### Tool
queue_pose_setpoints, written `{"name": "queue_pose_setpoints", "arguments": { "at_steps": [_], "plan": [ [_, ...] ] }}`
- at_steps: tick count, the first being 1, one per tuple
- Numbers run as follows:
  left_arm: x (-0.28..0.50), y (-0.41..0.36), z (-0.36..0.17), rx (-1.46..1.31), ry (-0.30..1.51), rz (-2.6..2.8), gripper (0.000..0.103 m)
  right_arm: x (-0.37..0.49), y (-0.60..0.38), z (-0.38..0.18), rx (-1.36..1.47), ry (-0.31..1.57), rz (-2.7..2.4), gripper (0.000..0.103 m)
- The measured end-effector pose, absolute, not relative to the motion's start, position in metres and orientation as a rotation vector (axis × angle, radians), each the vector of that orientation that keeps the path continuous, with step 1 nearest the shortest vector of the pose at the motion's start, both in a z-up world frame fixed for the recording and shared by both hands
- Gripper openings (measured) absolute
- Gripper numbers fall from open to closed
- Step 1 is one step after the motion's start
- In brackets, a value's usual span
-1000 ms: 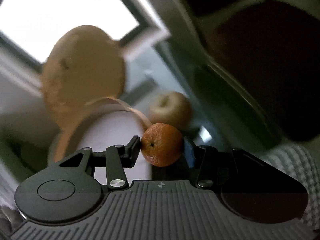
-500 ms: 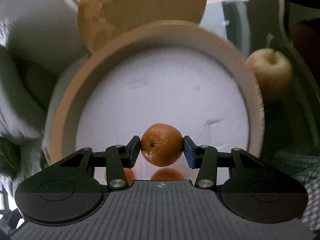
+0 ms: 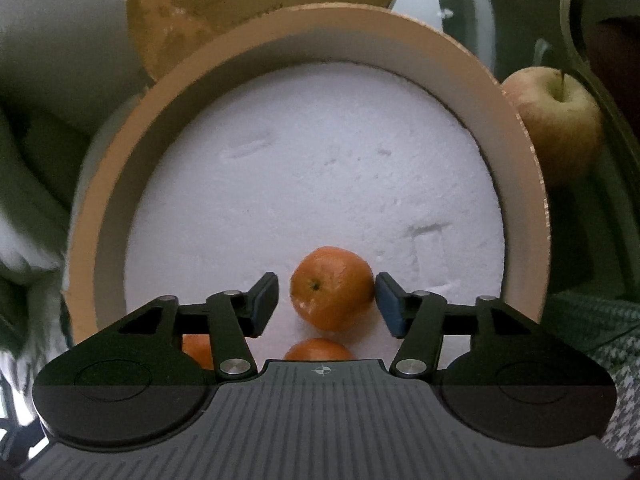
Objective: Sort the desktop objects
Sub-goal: 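Place the third mandarin in the box and open the right tool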
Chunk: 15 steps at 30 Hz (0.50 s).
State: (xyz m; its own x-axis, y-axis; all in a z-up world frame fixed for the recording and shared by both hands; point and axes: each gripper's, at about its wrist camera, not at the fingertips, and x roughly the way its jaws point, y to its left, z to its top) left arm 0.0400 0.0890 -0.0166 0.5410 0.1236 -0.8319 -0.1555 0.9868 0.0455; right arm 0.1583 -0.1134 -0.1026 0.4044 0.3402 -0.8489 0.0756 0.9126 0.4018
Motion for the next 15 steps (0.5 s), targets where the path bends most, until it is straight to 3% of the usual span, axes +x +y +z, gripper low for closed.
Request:
{"name": "queue_pose_setpoints", "arguments": {
  "at_steps": [15],
  "plan": [
    [0.011,0.05,0.005,0.05,0.941,0.103,0.101,0.089,-0.179,-0.038,0.446,0.98,0.208,0.061]
  ]
}}
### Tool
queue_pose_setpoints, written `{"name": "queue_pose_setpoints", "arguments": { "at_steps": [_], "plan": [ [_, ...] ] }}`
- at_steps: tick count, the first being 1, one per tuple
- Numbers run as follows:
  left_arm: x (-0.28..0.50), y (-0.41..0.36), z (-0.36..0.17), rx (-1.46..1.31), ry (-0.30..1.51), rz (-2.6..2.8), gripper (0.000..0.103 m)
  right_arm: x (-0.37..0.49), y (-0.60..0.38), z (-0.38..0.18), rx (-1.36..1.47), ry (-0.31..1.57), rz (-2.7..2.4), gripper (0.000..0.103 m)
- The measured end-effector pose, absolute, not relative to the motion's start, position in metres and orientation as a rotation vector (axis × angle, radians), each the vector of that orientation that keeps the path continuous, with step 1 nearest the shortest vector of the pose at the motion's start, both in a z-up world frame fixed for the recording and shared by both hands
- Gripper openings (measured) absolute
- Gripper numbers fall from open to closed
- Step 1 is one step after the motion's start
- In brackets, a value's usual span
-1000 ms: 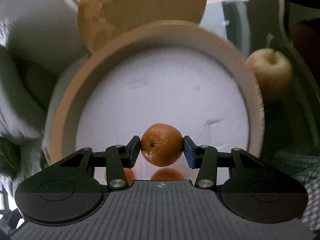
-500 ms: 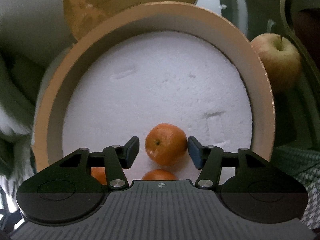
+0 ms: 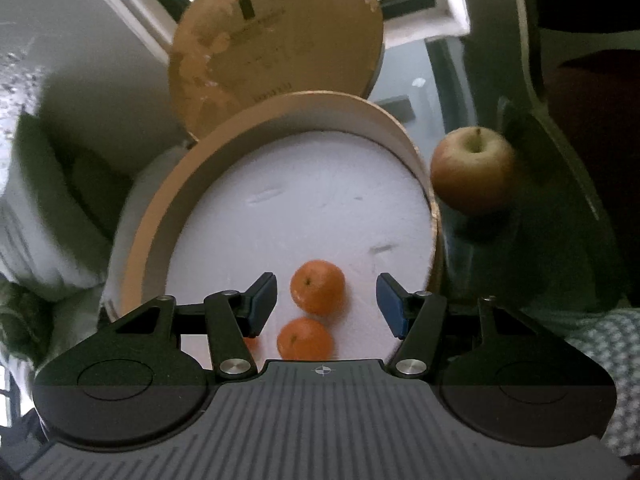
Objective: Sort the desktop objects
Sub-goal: 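Place the third mandarin in the box and open the right tool, then move the right tool toward the apple beside the box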
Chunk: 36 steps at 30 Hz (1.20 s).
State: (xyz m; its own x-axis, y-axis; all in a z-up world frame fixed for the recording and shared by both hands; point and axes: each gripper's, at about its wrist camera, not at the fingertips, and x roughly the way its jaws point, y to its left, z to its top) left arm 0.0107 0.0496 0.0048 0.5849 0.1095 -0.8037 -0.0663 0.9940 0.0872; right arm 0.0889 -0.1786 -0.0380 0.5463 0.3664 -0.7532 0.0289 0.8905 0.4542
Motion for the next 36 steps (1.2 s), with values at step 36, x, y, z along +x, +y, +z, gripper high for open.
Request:
{"name": "queue_pose_setpoints", "arguments": {
  "at_steps": [36],
  "plan": [
    [-0.016,-0.016,0.003,0.219,0.975,-0.011,0.102,0.009,-0.237,-0.057,0.565,1.031,0.136,0.082]
  ]
}}
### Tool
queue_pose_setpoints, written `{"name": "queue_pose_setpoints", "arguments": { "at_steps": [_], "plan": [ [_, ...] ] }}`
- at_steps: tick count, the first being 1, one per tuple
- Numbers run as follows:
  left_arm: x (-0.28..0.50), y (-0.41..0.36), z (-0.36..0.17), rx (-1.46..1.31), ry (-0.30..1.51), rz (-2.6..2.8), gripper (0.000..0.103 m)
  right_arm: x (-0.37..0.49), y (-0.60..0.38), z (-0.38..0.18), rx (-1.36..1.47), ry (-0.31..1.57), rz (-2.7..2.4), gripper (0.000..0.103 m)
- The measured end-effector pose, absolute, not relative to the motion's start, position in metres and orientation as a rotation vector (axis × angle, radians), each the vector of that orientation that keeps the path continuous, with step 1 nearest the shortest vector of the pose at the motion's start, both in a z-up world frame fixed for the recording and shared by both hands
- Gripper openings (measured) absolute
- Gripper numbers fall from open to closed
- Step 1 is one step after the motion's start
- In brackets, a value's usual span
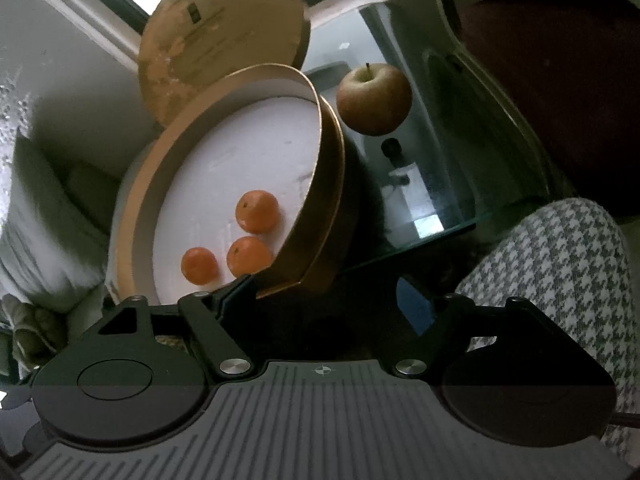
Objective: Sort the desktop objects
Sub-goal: 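Move the right tool toward the apple beside the box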
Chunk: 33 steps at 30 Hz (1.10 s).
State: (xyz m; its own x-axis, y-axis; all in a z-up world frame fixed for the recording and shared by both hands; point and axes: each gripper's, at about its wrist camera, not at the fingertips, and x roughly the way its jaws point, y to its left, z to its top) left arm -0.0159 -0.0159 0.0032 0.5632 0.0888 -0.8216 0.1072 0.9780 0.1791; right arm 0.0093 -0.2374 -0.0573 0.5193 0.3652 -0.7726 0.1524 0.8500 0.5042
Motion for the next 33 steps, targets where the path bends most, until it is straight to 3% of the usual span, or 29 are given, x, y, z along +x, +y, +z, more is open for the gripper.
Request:
{"name": "queue_pose_setpoints", "arguments": {
  "at_steps": [33],
  "plan": [
    [0.023,-0.049,-0.006,0.281,1.015,-0.196,0.102,0.035,-0.271,-0.078,0.639,1.065,0.028,0.082]
  ]
}}
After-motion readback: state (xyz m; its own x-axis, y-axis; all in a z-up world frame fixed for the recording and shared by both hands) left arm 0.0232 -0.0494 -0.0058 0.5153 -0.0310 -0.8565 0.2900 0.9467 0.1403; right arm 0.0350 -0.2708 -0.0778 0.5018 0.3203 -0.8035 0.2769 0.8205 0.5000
